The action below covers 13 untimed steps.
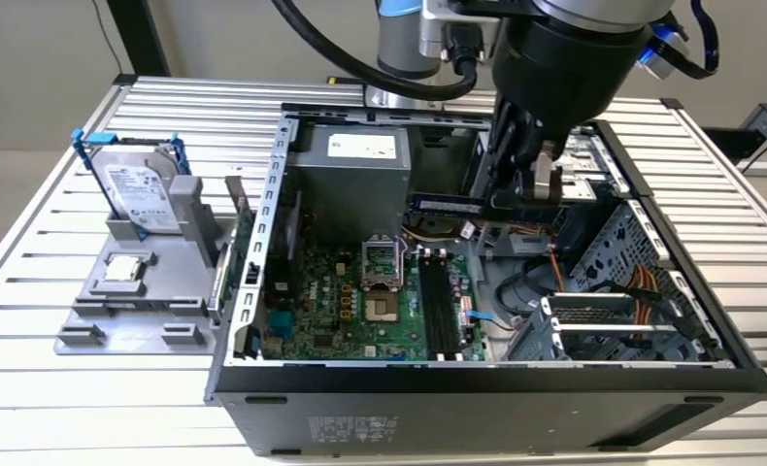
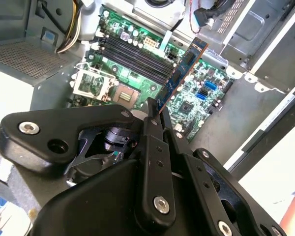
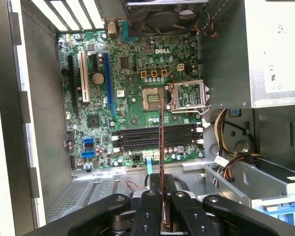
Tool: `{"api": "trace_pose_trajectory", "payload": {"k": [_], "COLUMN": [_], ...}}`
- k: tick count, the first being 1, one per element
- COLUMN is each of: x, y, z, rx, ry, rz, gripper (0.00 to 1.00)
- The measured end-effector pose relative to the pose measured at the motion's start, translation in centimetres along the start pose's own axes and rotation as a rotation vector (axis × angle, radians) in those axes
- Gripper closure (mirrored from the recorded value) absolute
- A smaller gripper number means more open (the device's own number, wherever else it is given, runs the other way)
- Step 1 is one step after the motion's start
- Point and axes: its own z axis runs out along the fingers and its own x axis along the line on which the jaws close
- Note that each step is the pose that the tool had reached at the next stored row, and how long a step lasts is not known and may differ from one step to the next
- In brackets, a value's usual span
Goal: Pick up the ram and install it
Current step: 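Insert the ram into the slot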
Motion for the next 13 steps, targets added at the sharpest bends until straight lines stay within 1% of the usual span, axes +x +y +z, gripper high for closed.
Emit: {"api": "trace_pose_trajectory", "payload": {"k": [10,13], "x": [-0.34,-0.35], "y": [0.04,0.04], "z": [0.02,0.02], "rx": [0.0000,0.0000], "ry": [0.0000,0.0000], "rz": [0.000,0.000], "gripper": [1.00,1.00]}}
